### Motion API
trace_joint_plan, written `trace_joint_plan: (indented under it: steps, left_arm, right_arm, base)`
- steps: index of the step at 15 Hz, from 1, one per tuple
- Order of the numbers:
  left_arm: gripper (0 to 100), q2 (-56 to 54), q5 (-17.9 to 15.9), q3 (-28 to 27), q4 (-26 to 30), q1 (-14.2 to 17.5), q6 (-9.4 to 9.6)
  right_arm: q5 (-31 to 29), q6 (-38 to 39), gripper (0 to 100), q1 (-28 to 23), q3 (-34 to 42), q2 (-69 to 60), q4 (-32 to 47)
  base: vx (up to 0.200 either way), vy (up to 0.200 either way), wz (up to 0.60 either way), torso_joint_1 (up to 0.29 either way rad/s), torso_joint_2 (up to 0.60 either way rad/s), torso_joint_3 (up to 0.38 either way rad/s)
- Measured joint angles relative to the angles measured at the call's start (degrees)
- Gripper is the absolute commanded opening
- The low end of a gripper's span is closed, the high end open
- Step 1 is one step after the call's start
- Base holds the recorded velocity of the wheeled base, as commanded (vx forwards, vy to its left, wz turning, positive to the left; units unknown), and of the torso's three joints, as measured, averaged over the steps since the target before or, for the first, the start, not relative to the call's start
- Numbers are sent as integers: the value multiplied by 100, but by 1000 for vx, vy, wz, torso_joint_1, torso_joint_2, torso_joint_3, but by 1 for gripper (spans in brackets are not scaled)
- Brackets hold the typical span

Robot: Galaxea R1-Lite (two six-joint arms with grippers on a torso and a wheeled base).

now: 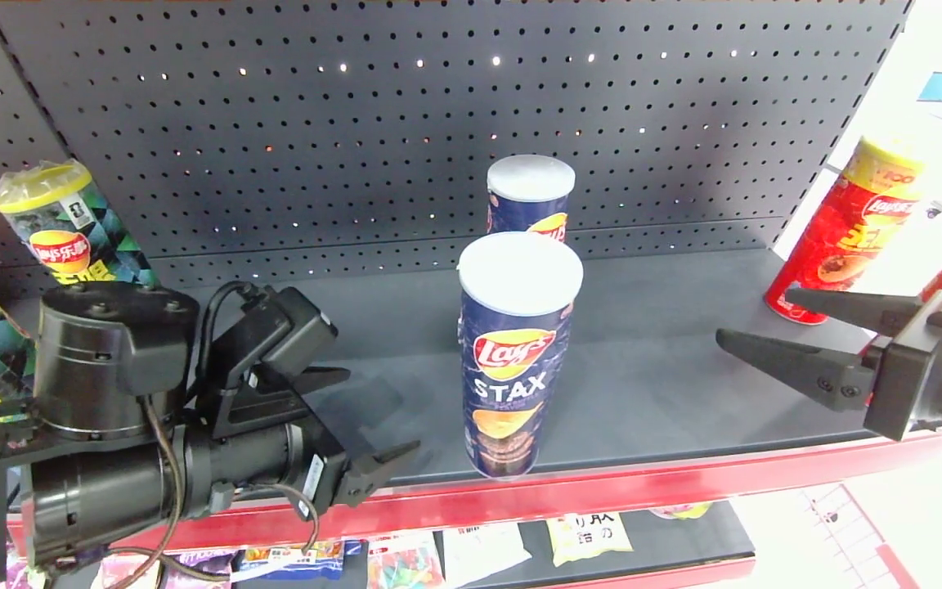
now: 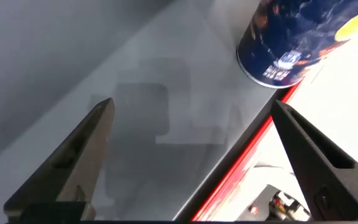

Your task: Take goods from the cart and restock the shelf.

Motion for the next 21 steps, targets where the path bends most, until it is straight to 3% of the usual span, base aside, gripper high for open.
trace_joint_plan:
  steps: [6, 21]
  left_arm:
    - [100, 369, -2, -144, -18, -76, 139]
    - [100, 1009, -7, -778, -18, -211, 150]
  right_arm:
    - [-5, 59, 100, 0, -6, -6, 0]
    - [-2, 60, 100, -80, -28, -4, 0]
  base:
    - [0, 0, 0, 0, 0, 0]
    - [0, 0, 0, 0, 0, 0]
